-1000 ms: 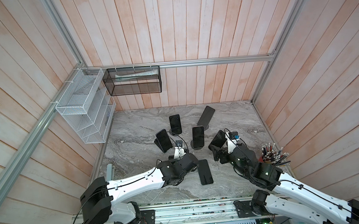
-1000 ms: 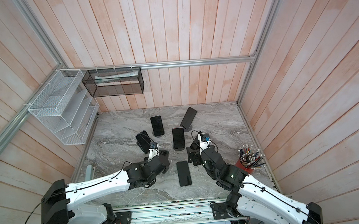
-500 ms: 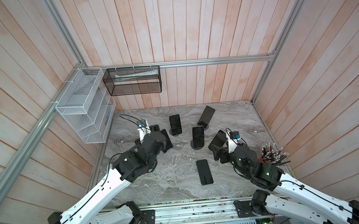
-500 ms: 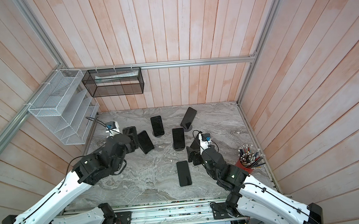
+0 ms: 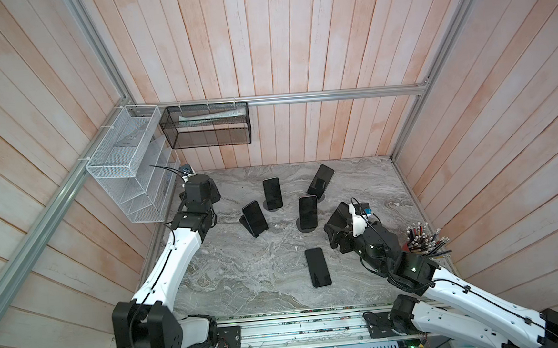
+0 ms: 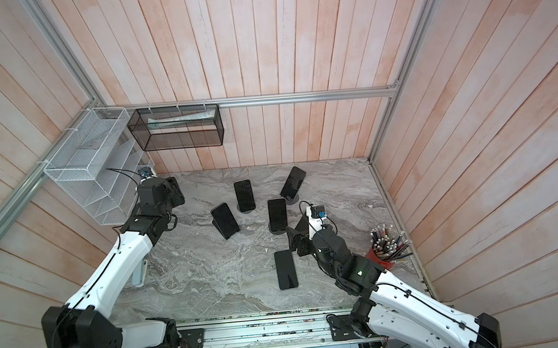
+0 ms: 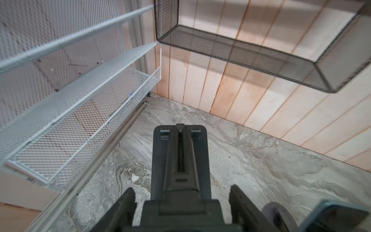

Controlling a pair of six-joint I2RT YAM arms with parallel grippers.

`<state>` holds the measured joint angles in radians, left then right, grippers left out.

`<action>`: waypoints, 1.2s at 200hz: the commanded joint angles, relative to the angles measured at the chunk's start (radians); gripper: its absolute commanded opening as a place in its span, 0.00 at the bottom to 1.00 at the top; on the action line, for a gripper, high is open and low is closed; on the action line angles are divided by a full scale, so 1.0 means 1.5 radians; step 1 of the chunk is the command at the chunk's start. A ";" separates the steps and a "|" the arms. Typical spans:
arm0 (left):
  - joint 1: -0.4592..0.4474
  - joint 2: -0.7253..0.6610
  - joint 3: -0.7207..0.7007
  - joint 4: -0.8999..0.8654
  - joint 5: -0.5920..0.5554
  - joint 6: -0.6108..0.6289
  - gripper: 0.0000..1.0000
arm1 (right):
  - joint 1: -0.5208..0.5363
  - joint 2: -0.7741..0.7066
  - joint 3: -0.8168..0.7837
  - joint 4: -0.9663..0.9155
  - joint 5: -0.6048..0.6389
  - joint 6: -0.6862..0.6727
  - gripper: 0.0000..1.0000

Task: Remove the phone from the phone stand
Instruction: Place the phone stand at the top-left of the table.

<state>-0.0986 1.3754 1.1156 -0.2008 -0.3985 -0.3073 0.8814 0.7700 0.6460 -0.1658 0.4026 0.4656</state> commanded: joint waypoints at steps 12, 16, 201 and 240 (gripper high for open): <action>0.068 0.099 0.027 0.100 0.090 -0.032 0.42 | -0.005 -0.003 -0.023 0.023 -0.007 -0.009 0.87; 0.069 0.112 0.030 0.102 0.090 -0.032 0.42 | -0.005 -0.001 -0.023 0.024 -0.004 -0.012 0.87; 0.081 0.430 0.218 -0.012 0.126 -0.045 0.51 | -0.036 0.102 0.027 0.068 -0.030 -0.093 0.88; 0.081 0.443 0.239 -0.049 0.122 -0.043 0.66 | -0.035 0.089 0.040 0.050 -0.033 -0.085 0.88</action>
<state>0.0189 2.0277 1.4502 -0.2260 -0.2142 -0.3679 0.8337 0.9253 0.6701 -0.0685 0.3645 0.3428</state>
